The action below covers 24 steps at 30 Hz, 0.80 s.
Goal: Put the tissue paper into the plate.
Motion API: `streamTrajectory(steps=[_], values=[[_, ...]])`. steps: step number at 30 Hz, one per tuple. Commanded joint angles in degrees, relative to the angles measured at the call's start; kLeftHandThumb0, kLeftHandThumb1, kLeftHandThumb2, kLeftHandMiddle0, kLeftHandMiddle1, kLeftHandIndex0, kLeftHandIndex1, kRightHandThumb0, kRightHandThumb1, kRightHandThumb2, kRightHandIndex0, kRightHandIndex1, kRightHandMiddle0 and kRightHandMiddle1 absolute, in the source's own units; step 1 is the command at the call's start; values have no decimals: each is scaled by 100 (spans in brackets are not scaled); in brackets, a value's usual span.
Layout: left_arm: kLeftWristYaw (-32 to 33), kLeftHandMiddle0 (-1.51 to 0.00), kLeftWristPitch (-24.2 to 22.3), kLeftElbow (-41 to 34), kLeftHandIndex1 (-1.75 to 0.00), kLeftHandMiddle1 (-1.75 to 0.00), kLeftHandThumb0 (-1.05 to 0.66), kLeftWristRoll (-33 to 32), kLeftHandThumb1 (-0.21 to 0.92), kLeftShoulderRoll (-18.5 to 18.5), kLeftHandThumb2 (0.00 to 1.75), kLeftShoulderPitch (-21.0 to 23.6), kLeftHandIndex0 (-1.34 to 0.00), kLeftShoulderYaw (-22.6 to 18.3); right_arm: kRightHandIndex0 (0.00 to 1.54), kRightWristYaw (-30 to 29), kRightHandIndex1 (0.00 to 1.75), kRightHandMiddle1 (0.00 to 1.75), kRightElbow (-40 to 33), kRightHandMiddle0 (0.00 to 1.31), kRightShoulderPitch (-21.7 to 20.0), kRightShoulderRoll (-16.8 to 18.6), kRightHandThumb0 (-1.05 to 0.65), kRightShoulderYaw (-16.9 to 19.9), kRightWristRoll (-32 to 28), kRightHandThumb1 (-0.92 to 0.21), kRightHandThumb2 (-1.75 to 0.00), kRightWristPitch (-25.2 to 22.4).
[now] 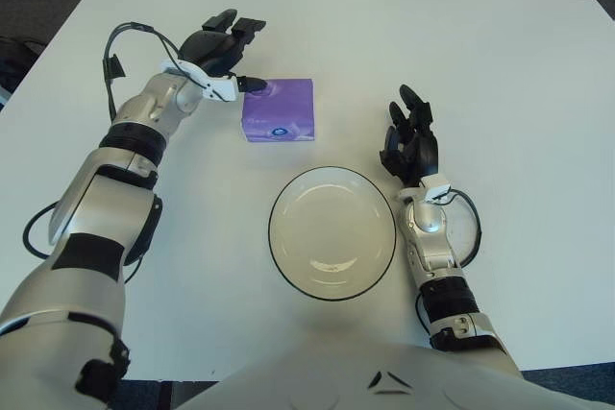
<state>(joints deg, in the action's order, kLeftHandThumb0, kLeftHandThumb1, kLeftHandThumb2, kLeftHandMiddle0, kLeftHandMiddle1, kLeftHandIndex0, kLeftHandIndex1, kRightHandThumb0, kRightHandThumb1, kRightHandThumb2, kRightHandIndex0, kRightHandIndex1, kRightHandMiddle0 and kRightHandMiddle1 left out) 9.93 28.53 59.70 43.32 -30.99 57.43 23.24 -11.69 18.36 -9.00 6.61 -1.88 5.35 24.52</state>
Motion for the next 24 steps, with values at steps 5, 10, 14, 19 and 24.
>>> streamTrajectory(steps=[5,10,14,19,24], values=[[246,-14,-23,469,-47,-2,-93,215,92,216,52,346,0,344,28,-58,0,47,837,0,692,26,-68,47,6,-92,-71,-323],[337,-14,75,655,-46,-1,-94,265,92,279,52,422,0,491,27,-75,0,46,830,0,702,43,-68,39,5,-92,-69,-332],[324,-13,286,741,-45,-1,-96,227,92,295,53,453,0,550,27,-92,0,46,829,0,703,52,-69,39,0,-92,-68,-347],[83,-12,778,615,-46,0,-101,19,92,249,54,427,0,464,27,-103,0,46,840,0,698,56,-69,37,-3,-92,-67,-354],[-133,-12,1104,600,-52,0,-104,-136,92,206,51,445,0,410,27,-124,0,47,861,0,681,57,-70,31,8,-92,-68,-361]])
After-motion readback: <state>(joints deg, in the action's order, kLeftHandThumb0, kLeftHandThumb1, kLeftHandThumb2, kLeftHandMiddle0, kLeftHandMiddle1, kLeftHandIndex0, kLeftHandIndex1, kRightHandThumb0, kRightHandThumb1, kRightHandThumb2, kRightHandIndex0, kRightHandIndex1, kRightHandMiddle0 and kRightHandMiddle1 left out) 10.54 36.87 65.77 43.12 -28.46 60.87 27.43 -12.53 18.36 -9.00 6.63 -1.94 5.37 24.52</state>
